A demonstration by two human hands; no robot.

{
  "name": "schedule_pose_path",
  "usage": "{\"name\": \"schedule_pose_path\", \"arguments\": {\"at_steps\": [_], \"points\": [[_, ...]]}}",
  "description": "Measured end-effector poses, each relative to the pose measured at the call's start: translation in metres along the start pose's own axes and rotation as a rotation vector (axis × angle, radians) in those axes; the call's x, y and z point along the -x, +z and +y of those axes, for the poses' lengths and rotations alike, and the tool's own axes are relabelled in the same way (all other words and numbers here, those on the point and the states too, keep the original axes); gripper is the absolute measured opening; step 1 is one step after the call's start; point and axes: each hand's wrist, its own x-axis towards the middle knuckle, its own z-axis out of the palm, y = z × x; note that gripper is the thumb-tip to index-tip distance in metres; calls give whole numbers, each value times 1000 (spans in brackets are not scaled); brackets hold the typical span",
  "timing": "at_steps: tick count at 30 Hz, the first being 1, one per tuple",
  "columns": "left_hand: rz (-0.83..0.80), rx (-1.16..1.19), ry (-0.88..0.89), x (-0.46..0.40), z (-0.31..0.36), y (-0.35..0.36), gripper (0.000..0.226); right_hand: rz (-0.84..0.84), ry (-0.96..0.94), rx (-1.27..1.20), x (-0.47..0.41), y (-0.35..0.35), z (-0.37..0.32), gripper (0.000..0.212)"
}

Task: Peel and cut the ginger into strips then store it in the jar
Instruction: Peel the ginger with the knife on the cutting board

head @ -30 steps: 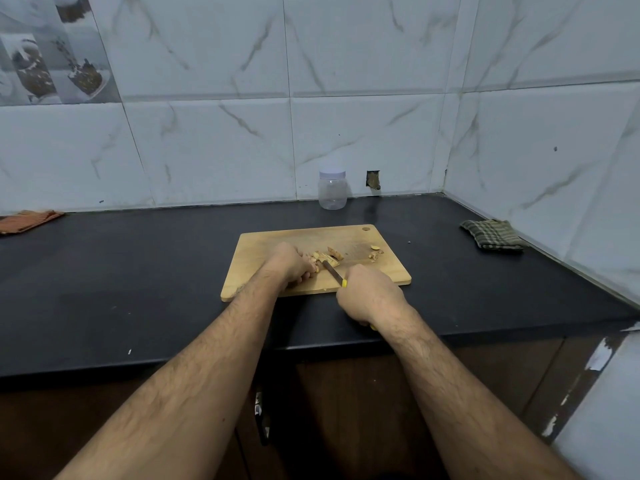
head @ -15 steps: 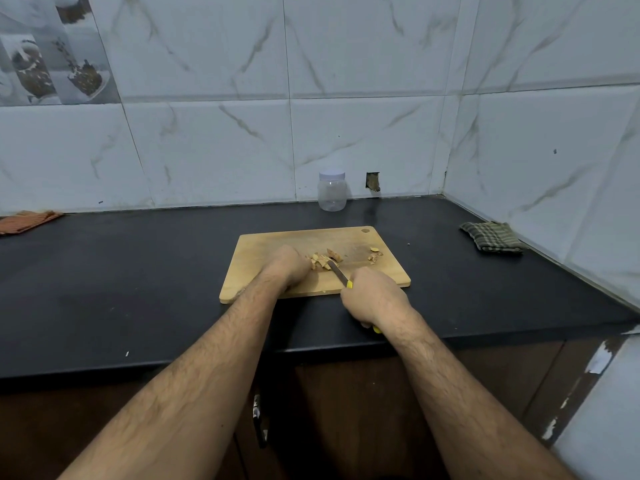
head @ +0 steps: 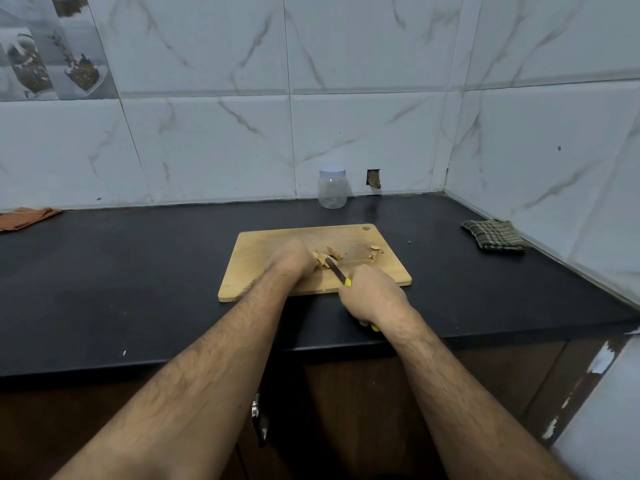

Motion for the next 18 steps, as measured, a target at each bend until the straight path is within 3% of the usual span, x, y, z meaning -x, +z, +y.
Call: {"name": "schedule_pose_path", "arguments": {"at_steps": [5, 11, 18], "points": [[-29, 126, 16, 1, -3, -3, 26, 29, -5, -18, -2, -1, 5, 11], [-107, 631, -62, 2, -8, 3, 19, 29, -2, -48, -5, 1, 3, 20], [-100, 640, 40, 6, 17, 15, 20, 205, 121, -78, -11, -15, 28, 17]]}}
